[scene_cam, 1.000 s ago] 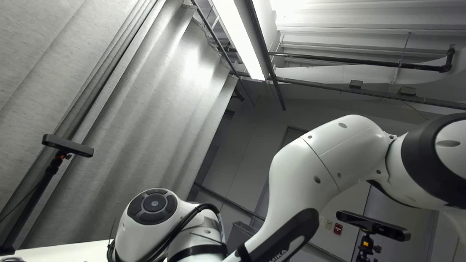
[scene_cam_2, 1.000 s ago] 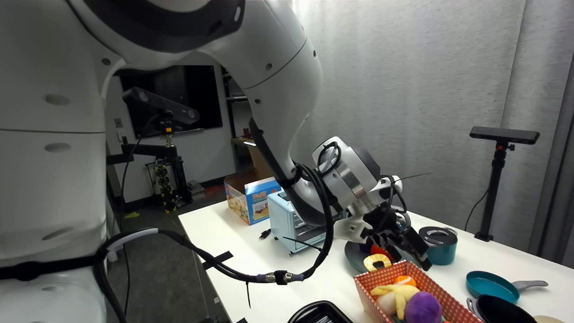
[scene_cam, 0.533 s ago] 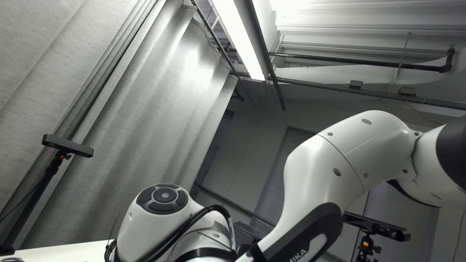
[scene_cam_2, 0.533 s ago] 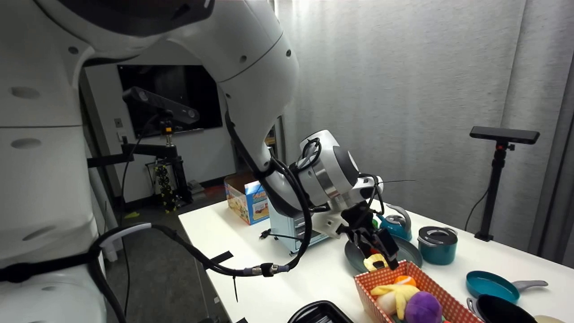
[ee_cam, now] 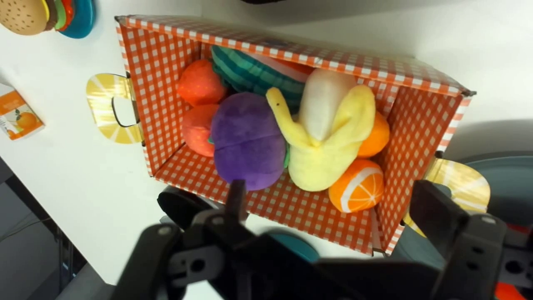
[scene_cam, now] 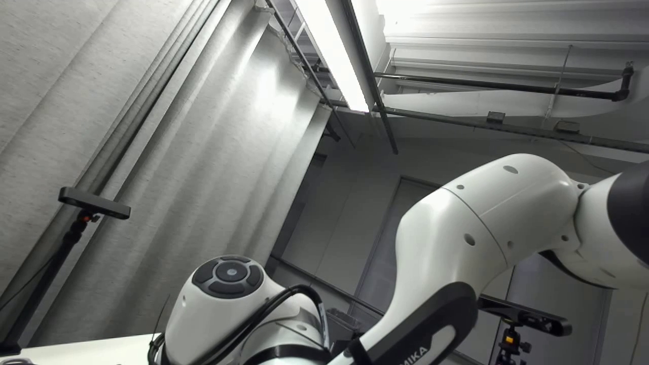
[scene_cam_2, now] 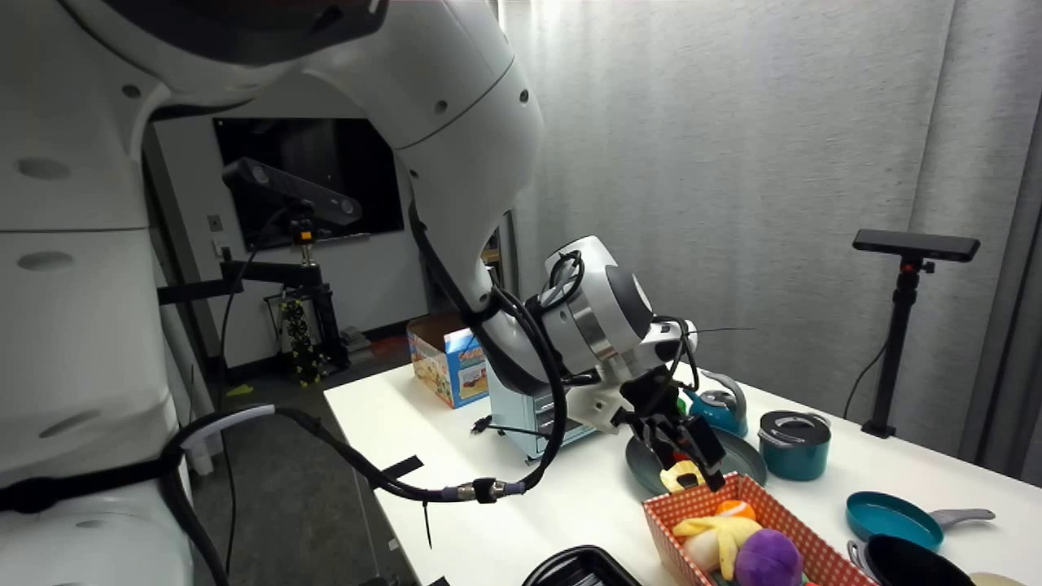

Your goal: Pick up the three toys and place them in the basket.

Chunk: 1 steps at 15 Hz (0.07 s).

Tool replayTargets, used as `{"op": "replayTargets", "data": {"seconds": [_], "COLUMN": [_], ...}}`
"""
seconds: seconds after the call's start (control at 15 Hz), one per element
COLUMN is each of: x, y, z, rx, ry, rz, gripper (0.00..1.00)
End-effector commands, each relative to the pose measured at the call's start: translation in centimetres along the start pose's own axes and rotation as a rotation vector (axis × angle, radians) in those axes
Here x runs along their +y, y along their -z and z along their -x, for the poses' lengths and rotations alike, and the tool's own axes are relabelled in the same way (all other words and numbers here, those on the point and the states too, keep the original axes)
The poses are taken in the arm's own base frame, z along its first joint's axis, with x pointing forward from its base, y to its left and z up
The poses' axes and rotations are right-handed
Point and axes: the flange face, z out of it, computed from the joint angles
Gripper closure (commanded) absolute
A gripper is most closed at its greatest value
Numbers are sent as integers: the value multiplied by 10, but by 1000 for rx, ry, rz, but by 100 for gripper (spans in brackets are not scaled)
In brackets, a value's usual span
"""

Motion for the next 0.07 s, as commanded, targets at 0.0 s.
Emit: {"op": "replayTargets", "data": {"seconds": [0.0], "x": [0], "y": [0], "z": [0], "rx": [-1], "ry": [0], "rz": [0], "gripper": [0]}}
